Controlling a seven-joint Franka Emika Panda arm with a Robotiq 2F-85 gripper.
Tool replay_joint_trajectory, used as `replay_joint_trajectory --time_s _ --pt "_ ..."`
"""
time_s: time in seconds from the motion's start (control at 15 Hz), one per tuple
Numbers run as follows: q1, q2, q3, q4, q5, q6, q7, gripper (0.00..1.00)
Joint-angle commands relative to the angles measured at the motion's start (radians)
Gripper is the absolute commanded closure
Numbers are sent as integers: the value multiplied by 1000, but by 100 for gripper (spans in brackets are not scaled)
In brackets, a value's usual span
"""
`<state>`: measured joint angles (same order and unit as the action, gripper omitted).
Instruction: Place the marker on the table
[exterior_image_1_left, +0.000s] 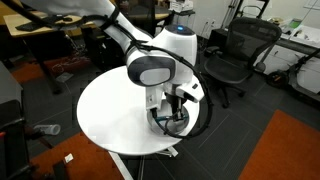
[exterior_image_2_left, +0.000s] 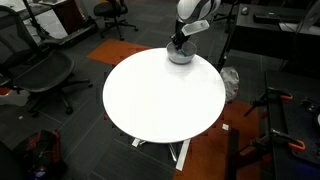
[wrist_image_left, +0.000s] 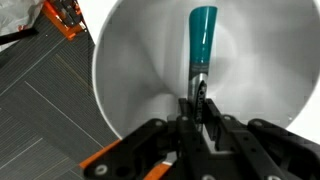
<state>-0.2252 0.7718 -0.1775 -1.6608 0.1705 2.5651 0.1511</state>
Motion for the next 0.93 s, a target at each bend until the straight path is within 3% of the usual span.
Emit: replay_joint_trajectory --time_s 0.0,0.33,0.87 --pt "12 -106 0 -83 -11 33 5 95" --pt "36 -217 8 -175 -27 88 -15 95" --pt "102 -417 45 -434 -58 213 -40 95"
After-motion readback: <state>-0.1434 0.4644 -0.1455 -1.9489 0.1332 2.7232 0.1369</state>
